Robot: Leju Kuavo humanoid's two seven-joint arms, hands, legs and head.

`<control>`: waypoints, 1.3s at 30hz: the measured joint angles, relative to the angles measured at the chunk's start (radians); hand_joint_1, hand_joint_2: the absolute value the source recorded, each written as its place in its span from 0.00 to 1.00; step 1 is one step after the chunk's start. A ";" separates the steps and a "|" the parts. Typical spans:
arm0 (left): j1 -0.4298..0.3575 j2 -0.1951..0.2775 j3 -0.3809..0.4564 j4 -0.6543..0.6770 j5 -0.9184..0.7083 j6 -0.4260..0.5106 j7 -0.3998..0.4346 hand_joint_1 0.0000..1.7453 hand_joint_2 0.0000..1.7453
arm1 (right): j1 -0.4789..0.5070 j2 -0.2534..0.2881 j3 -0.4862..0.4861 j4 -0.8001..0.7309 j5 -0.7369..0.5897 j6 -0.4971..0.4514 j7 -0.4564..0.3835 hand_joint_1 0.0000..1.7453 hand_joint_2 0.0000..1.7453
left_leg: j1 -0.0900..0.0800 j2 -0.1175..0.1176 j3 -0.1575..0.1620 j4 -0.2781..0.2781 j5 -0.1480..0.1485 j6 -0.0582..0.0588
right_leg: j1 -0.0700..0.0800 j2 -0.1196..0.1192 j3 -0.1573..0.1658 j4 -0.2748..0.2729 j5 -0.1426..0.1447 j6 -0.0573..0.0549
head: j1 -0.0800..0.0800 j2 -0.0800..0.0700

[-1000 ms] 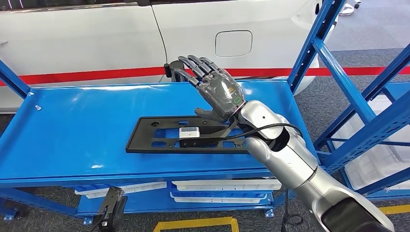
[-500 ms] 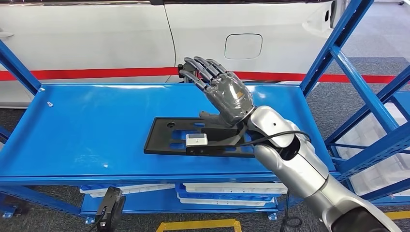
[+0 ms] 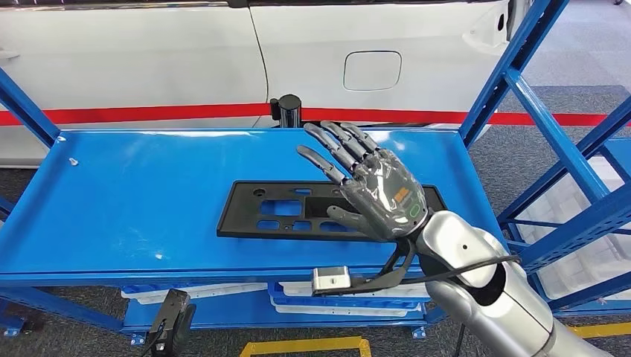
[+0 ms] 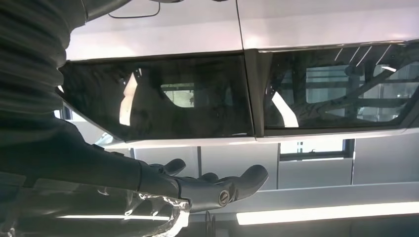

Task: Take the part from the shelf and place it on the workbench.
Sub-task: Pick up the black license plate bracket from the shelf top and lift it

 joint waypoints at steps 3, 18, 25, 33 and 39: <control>-0.001 -0.006 -0.001 0.000 0.005 0.003 0.010 0.00 0.00 | 0.051 0.002 0.012 -0.055 0.040 0.027 0.028 0.00 1.00 | 0.001 0.000 0.000 0.000 -0.001 -0.001 | 0.001 0.000 0.000 0.000 -0.001 0.001 | 0.000 0.000; -0.011 -0.036 -0.001 0.000 0.052 0.024 0.033 0.00 0.00 | 0.196 0.162 0.134 0.054 0.075 0.085 0.035 0.00 1.00 | 0.002 0.000 0.000 -0.001 -0.002 -0.002 | 0.002 0.000 -0.002 0.000 -0.003 0.002 | 0.000 0.000; -0.012 -0.040 0.002 0.000 0.078 0.031 0.060 0.00 0.00 | 0.135 0.241 0.172 0.224 0.018 0.126 -0.004 0.00 1.00 | 0.002 0.001 0.000 -0.001 -0.001 -0.002 | 0.002 0.001 0.000 0.001 -0.003 0.002 | 0.000 0.000; -0.018 -0.049 0.002 0.004 0.057 0.033 0.094 0.00 0.00 | -0.021 0.312 0.242 0.519 -0.110 0.057 0.001 0.00 1.00 | 0.002 0.002 0.000 -0.001 0.000 -0.002 | 0.002 0.001 -0.001 0.002 -0.002 0.002 | 0.000 0.000; -0.021 -0.053 0.003 0.009 0.052 0.038 0.106 0.00 0.00 | -0.113 0.355 0.253 0.737 -0.147 -0.043 0.012 0.00 1.00 | 0.002 0.001 0.000 0.000 0.000 -0.002 | 0.002 0.001 0.000 0.002 -0.002 0.002 | 0.000 0.000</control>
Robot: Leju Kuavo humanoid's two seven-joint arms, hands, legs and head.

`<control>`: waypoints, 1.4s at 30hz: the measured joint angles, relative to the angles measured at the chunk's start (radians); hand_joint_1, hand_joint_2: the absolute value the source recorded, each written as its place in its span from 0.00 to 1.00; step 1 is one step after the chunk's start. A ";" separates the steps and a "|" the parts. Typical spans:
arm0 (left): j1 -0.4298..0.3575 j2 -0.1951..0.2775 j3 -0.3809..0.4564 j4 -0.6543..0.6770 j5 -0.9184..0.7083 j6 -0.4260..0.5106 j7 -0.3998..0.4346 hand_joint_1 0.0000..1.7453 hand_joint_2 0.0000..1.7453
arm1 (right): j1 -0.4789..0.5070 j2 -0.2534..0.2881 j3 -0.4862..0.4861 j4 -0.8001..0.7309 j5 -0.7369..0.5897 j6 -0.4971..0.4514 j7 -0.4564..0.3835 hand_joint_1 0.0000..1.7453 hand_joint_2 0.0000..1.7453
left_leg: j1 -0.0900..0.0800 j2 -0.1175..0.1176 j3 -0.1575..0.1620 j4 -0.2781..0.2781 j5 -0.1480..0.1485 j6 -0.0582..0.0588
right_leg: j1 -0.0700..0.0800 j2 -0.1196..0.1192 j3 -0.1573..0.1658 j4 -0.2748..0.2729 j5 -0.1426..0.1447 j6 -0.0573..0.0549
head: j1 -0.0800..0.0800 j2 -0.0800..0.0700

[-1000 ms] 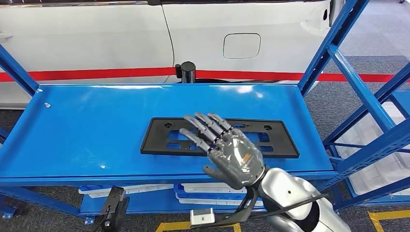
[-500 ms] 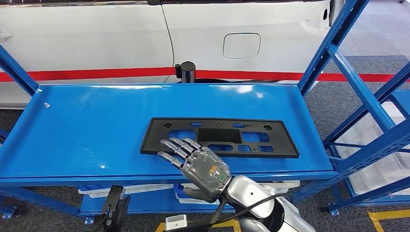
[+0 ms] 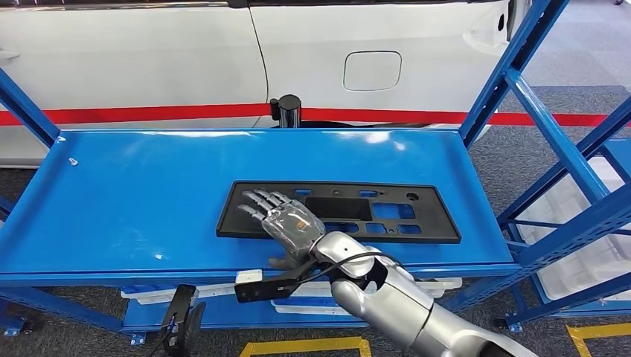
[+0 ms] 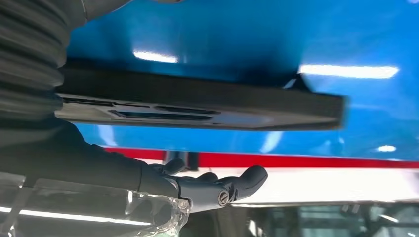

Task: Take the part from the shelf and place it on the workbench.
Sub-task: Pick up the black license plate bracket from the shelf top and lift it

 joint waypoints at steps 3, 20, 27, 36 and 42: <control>0.000 0.000 0.001 0.001 0.000 0.001 0.001 0.00 0.00 | -0.021 0.015 0.000 0.060 -0.001 -0.009 -0.001 0.00 1.00 | 0.000 0.000 0.000 0.000 0.000 0.000 | 0.000 0.000 0.000 0.000 0.000 0.000 | 0.000 0.000; -0.001 -0.002 0.010 0.003 -0.010 0.027 0.017 0.00 0.00 | -0.075 0.072 -0.049 0.245 0.062 -0.128 0.008 0.15 1.00 | 0.000 0.000 0.000 0.000 0.000 0.000 | 0.000 0.000 0.000 0.000 0.000 0.000 | 0.000 0.000; -0.001 -0.002 0.012 0.003 -0.021 0.032 0.015 0.00 0.00 | -0.062 0.079 -0.073 0.276 0.122 -0.189 0.019 0.82 1.00 | 0.000 0.000 0.000 0.000 0.000 0.000 | 0.000 0.000 0.000 0.000 0.000 0.000 | 0.000 0.000; 0.001 -0.002 0.005 0.003 -0.070 0.065 -0.075 0.00 0.00 | 0.013 0.040 -0.136 0.161 0.267 -0.218 0.052 0.98 1.00 | 0.000 0.000 0.000 0.000 0.000 0.000 | 0.000 0.000 0.000 0.000 0.000 0.000 | 0.000 0.000; 0.008 -0.001 0.005 0.003 -0.068 0.072 -0.088 0.00 0.00 | 0.074 -0.010 -0.160 0.042 0.396 -0.260 0.081 0.99 1.00 | 0.000 0.000 0.000 0.000 0.000 0.000 | 0.000 0.000 0.000 0.000 0.000 0.000 | 0.000 0.000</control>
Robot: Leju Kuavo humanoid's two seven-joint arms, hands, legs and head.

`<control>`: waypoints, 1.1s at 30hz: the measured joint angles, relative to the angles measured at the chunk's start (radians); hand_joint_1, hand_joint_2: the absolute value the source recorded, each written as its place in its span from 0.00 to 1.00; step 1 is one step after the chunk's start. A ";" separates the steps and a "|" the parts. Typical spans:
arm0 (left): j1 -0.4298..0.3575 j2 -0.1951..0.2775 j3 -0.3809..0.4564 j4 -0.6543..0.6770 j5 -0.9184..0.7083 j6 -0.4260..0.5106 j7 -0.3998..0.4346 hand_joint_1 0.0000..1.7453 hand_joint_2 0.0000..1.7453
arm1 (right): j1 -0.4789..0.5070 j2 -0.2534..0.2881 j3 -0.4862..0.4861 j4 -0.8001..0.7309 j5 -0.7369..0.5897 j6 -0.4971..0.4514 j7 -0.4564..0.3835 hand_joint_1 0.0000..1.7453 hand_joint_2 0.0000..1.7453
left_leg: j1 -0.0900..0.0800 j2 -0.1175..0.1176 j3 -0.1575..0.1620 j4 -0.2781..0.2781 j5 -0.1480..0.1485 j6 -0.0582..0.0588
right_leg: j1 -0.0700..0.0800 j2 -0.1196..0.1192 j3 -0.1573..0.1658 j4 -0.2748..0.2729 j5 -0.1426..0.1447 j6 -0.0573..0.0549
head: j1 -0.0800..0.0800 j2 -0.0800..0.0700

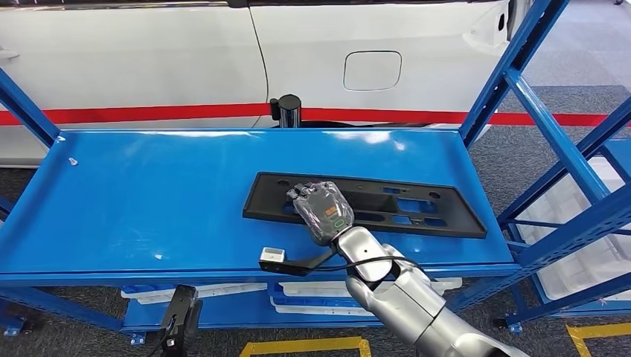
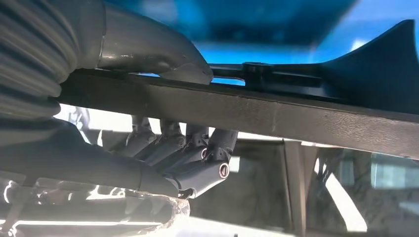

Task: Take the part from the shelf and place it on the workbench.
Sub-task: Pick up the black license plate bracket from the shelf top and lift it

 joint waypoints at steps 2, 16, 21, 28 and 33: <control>0.002 0.000 0.000 0.000 -0.001 0.001 -0.005 0.00 0.00 | 0.015 -0.018 -0.006 -0.039 0.033 -0.016 0.009 1.00 1.00 | 0.000 0.000 0.000 0.000 0.000 0.000 | 0.000 0.000 0.000 0.000 0.000 0.000 | 0.000 0.000; 0.009 0.000 -0.026 0.000 -0.031 -0.008 -0.029 0.00 0.00 | 0.117 -0.121 -0.093 -0.335 0.203 -0.113 0.049 0.99 1.00 | 0.000 0.000 -0.001 0.000 0.000 0.000 | 0.000 0.000 -0.001 0.000 0.000 0.000 | 0.000 0.000; 0.010 0.000 -0.027 0.000 -0.031 -0.008 -0.030 0.00 0.00 | 0.126 -0.131 -0.102 -0.365 0.204 -0.113 0.049 1.00 1.00 | 0.000 0.000 -0.001 0.000 0.000 0.000 | 0.000 0.000 -0.001 0.000 0.000 0.000 | 0.000 0.000; 0.016 0.000 -0.039 0.000 -0.053 0.034 -0.012 0.00 0.00 | 0.126 -0.157 -0.145 -0.438 0.233 -0.131 0.054 1.00 1.00 | 0.000 -0.001 -0.001 0.000 0.000 0.000 | 0.000 0.000 -0.001 0.000 0.000 0.000 | 0.000 0.000; 0.023 0.000 -0.053 0.000 -0.063 0.074 -0.024 0.00 0.25 | 0.125 -0.187 -0.223 -0.553 0.241 -0.130 0.050 0.99 1.00 | -0.001 0.000 -0.001 0.000 0.000 0.000 | 0.000 0.000 -0.001 0.000 0.000 0.000 | 0.000 0.000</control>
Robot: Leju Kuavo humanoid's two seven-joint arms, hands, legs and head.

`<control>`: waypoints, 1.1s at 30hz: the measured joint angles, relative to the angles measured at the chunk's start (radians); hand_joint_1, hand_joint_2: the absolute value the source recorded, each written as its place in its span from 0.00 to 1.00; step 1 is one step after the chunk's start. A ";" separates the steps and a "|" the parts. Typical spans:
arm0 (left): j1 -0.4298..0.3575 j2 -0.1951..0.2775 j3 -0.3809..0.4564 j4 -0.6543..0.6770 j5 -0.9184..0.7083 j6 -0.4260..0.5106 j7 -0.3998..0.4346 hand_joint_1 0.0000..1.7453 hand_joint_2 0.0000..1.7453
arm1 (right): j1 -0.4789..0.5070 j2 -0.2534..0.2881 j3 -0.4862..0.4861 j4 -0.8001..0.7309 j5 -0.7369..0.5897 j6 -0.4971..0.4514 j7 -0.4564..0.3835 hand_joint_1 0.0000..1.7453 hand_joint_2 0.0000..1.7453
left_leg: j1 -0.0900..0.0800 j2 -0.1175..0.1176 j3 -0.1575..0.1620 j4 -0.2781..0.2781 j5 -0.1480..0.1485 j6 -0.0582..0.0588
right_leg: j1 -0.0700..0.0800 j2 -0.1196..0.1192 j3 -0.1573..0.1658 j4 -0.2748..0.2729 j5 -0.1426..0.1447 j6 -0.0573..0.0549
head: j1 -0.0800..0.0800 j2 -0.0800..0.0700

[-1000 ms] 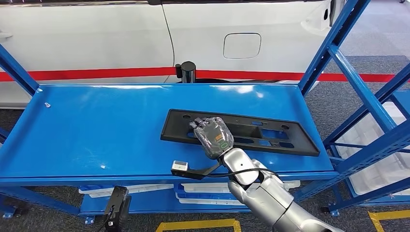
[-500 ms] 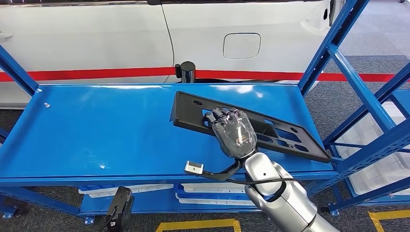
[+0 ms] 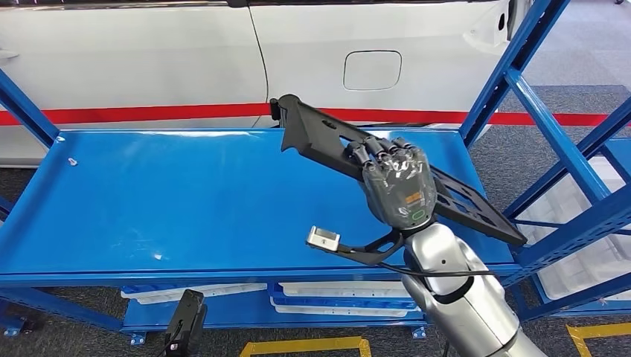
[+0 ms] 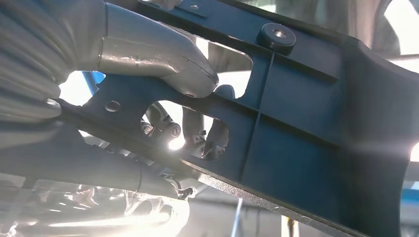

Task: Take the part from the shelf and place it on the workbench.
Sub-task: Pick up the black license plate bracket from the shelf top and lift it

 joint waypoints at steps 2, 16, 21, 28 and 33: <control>0.001 0.000 -0.002 0.000 -0.002 0.014 0.010 0.00 0.00 | -0.001 -0.008 -0.028 -0.047 0.002 -0.001 -0.003 0.99 1.00 | 0.000 0.000 0.000 0.000 0.000 0.000 | 0.000 0.000 0.000 0.000 0.000 0.000 | 0.000 0.000; 0.005 -0.010 -0.020 0.000 -0.006 -0.044 0.048 0.00 0.00 | -0.024 -0.034 -0.087 -0.185 0.047 0.044 0.009 1.00 1.00 | 0.000 0.000 0.000 0.000 0.000 0.000 | 0.000 0.000 0.000 0.000 0.000 0.000 | 0.000 0.000; 0.013 -0.014 -0.022 0.000 -0.006 -0.061 0.048 0.00 0.00 | -0.146 -0.063 -0.111 -0.195 0.040 0.064 -0.011 1.00 1.00 | -0.001 0.002 0.000 0.000 0.000 0.000 | -0.001 0.001 0.000 0.000 0.001 0.001 | 0.000 0.000; 0.018 -0.020 -0.022 0.000 -0.004 -0.063 0.047 0.00 0.00 | -0.432 -0.033 -0.118 -0.184 -0.116 0.153 -0.053 1.00 1.00 | -0.001 0.001 0.000 0.000 0.001 0.001 | -0.001 0.000 0.000 0.002 0.001 0.001 | 0.000 0.000; 0.018 -0.020 -0.022 0.000 -0.001 -0.064 0.046 0.00 0.00 | -0.474 -0.021 -0.114 -0.180 -0.149 0.161 -0.051 1.00 1.00 | 0.000 0.000 0.000 0.000 0.001 0.001 | -0.001 0.000 0.000 0.002 0.001 0.001 | 0.000 0.000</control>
